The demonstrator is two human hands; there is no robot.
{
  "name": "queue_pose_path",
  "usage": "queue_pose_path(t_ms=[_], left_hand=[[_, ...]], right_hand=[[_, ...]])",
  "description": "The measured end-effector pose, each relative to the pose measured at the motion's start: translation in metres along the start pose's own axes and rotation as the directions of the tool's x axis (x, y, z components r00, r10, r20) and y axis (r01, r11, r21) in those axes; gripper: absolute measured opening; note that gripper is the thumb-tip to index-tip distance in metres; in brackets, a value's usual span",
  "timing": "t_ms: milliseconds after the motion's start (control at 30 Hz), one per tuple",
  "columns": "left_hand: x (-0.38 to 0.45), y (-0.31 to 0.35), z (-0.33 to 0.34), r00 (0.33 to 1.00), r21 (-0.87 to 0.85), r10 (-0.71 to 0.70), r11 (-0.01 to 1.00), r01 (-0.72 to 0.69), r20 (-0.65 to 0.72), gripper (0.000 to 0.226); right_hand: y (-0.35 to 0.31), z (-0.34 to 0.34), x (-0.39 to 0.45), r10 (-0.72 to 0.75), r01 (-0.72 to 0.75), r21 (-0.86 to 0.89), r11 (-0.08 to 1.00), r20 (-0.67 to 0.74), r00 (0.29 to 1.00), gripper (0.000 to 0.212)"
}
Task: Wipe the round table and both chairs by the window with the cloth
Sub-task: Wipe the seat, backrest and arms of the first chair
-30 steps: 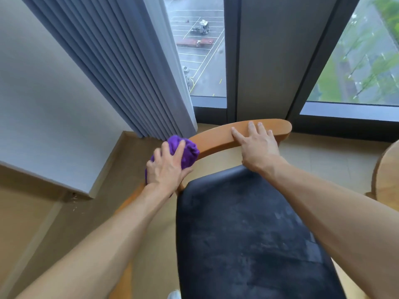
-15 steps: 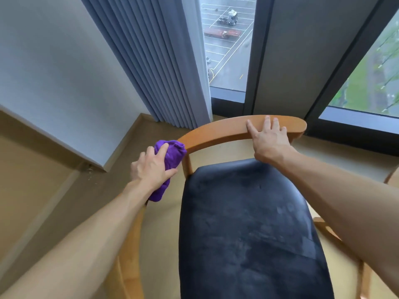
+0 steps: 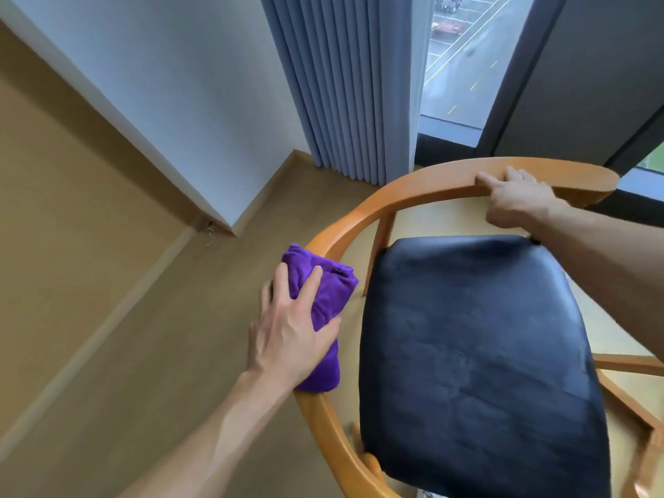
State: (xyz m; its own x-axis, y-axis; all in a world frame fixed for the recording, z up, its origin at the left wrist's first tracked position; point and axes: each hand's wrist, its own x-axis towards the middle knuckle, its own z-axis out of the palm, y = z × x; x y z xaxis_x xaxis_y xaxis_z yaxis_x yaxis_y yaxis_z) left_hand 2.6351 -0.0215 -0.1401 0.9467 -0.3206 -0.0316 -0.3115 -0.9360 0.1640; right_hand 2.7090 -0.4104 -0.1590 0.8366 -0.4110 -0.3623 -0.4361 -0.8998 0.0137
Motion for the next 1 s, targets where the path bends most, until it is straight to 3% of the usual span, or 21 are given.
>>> queue_pose_path(t_ms=[133,333,467,633,833,1000], left_hand=[[-0.029,-0.006,0.007,0.998,-0.097,0.035,0.995,-0.039,-0.049,0.073],[-0.079,-0.007,0.024,0.976,-0.059,0.167,0.983,-0.176,-0.137,0.062],[-0.116,-0.004,0.041,0.945,-0.064,0.282,0.953,-0.296,-0.164,0.058],[-0.166,0.017,0.063,0.899,-0.144,0.431,0.888,-0.437,-0.074,0.058],[-0.186,0.046,0.07,0.878,-0.16,0.475,0.864,-0.477,-0.056,0.05],[-0.183,0.044,0.065,0.865,-0.151,0.5,0.852,-0.501,-0.049,0.044]], right_hand=[[-0.083,0.007,-0.036,-0.324,0.329,0.122,0.936,-0.062,0.944,0.066],[-0.191,0.013,-0.123,-0.68,0.655,0.369,0.659,-0.08,0.729,0.045],[-0.205,0.013,-0.157,-0.713,0.679,0.383,0.627,-0.07,0.698,0.045],[-0.197,0.018,-0.185,-0.701,0.664,0.379,0.645,-0.051,0.711,0.043],[-0.196,0.033,-0.214,-0.656,0.615,0.335,0.714,0.014,0.755,0.049],[-0.203,0.046,-0.244,-0.655,0.645,0.226,0.73,-0.037,0.755,0.062]])
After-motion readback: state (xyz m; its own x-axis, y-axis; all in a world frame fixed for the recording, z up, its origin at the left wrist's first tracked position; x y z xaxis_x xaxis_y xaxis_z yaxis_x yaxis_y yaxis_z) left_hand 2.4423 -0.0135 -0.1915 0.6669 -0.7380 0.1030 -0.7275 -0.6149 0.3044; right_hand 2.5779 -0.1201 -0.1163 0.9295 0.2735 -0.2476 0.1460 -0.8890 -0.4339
